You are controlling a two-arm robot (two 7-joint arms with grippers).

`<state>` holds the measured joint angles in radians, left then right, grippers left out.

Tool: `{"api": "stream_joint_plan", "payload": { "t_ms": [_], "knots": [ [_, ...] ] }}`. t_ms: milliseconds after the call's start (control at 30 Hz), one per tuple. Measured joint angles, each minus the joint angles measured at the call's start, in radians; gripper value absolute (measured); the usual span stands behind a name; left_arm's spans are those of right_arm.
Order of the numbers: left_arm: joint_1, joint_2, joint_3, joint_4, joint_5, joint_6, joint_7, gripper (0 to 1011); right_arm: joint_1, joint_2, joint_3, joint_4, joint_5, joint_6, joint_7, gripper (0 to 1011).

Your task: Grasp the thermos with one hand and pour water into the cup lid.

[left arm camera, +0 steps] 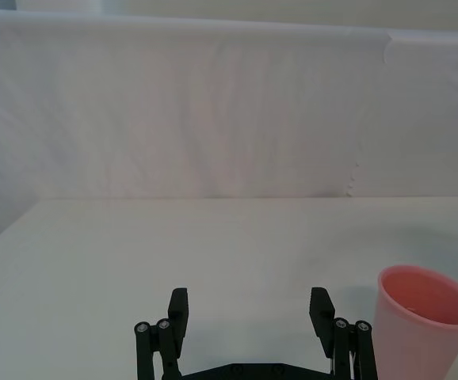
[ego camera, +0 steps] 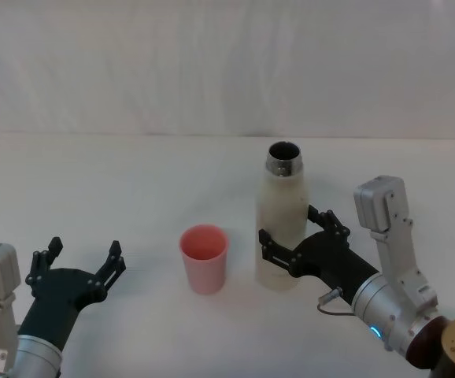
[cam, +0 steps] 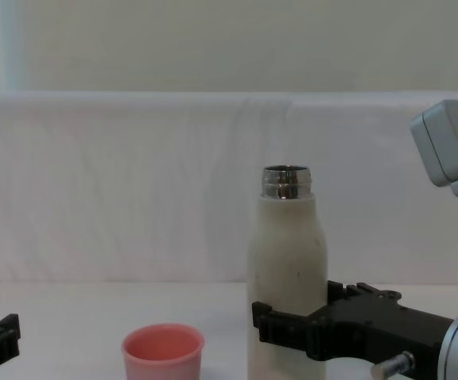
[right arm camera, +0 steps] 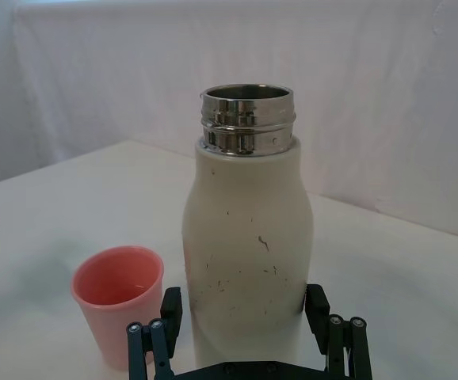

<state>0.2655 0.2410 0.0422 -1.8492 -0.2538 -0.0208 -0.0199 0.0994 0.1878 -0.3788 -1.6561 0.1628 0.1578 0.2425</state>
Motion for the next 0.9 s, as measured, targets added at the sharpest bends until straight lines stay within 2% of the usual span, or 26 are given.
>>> {"api": "stream_joint_plan", "payload": {
  "t_ms": [900],
  "knots": [
    [0.0, 0.0, 0.0, 0.0, 0.0, 0.0, 0.0, 1001, 0.022, -0.018, 0.009, 0.04, -0.004, 0.001, -0.001, 1001]
  ]
}}
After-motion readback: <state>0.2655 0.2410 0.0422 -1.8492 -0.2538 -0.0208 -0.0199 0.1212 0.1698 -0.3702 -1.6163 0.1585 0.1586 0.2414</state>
